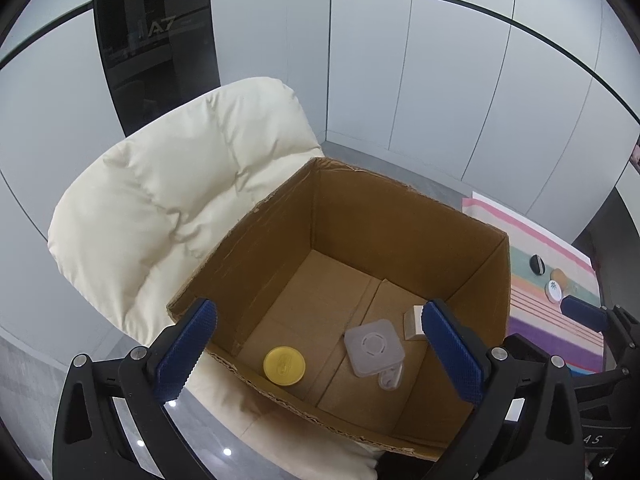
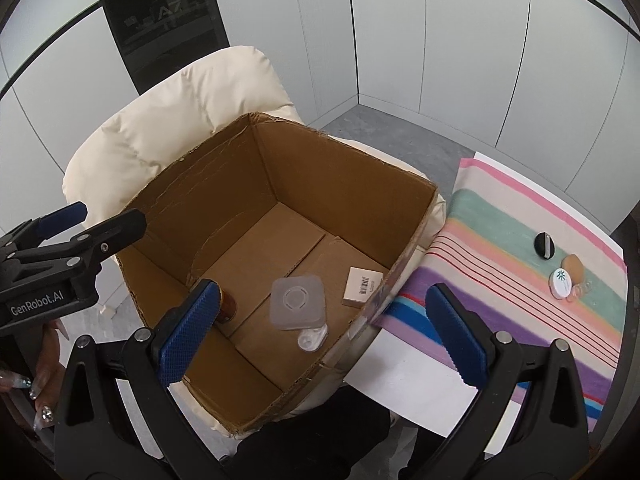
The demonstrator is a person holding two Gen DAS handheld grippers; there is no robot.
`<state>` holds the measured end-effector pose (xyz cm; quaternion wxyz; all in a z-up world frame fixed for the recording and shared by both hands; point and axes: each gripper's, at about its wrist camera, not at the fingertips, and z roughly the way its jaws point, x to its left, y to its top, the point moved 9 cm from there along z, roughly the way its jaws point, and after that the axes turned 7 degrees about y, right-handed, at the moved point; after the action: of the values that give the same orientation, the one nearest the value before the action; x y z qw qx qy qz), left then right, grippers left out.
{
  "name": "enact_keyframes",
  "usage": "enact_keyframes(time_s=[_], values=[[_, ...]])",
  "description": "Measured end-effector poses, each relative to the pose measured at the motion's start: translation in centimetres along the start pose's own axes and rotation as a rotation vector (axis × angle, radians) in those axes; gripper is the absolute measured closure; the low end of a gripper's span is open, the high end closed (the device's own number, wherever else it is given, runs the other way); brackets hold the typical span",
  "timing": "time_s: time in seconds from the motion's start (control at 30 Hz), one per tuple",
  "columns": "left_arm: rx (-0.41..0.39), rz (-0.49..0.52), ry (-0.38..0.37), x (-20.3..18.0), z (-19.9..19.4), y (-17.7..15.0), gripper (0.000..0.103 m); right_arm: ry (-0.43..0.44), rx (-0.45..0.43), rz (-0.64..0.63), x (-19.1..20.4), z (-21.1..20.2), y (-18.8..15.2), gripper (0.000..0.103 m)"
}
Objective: Organize objects
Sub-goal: 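Withdraw both tools from the cardboard box back toward the table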
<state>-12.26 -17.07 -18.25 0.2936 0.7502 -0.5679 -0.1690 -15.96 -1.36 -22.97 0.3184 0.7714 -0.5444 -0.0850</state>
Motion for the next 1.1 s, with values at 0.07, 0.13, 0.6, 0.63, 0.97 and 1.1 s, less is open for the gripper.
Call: enact_keyframes(time_s=[0.07, 0.13, 0.6, 0.63, 0.97, 1.1], values=[[0.002, 0.005, -0.002, 0.0, -0.1, -0.1, 0.0, -0.005, -0.001, 0.003, -0.1, -0.2, -0.1, 0.0], [0.004, 0.014, -0.001, 0.0, -0.3, -0.2, 0.0, -0.007, 0.0, 0.003, -0.2, -0.4, -0.2, 0.0], [0.06, 0.089, -0.056, 1.0, -3.7, -3.0, 0.0, 0.0, -0.003, 0.037, 0.0, -3.8, -1.5, 0.0], [0.067, 0.087, -0.06, 1.1, -3.9, -3.4, 0.0, 0.001, 0.002, 0.044, 0.0, -4.1, -1.9, 0.0], [0.047, 0.067, -0.042, 2.0, -8.0, -6.3, 0.0, -0.03, -0.008, 0.068, 1.0, -8.1, -5.8, 0.0], [0.029, 0.071, -0.026, 2.1, -9.9, -7.9, 0.0, -0.047, -0.012, 0.05, 1.9, -9.9, -7.8, 0.0]])
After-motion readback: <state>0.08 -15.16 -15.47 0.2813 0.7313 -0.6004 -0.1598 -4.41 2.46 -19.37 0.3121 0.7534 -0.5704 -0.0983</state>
